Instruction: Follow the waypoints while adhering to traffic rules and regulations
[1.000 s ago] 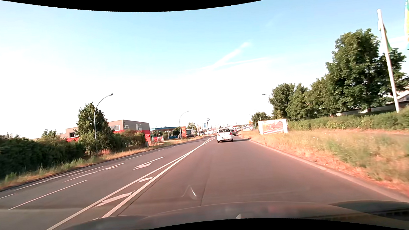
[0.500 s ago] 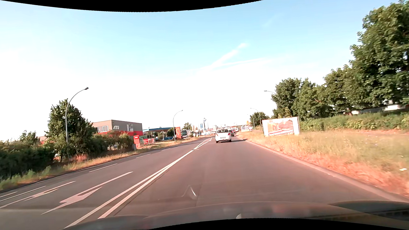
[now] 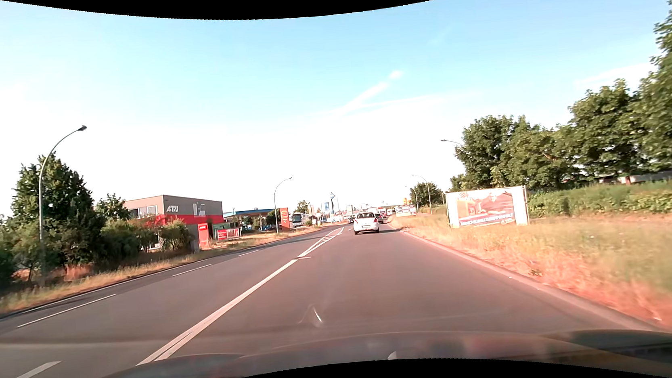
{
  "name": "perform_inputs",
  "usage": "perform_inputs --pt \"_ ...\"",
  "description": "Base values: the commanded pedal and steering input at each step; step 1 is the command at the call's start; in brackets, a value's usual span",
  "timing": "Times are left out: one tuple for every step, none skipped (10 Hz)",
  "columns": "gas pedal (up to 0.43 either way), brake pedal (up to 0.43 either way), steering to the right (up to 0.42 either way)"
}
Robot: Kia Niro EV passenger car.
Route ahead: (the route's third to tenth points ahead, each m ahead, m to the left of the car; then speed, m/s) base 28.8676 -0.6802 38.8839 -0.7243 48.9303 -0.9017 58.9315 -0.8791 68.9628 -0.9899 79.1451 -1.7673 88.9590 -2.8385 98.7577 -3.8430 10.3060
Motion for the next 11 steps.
perform_inputs --pt "0.197 0.0 0.003" --pt "0.197 0.0 0.003" --pt "0.197 0.0 0.003" --pt "0.209 0.0 0.002" --pt "0.209 0.0 0.002" --pt "0.209 0.0 0.001" --pt "0.209 0.0 0.001" --pt "0.209 0.0 0.001" --pt "0.209 0.0 0.001" --pt "0.209 0.0 0.002" --pt "0.209 0.0 0.002"
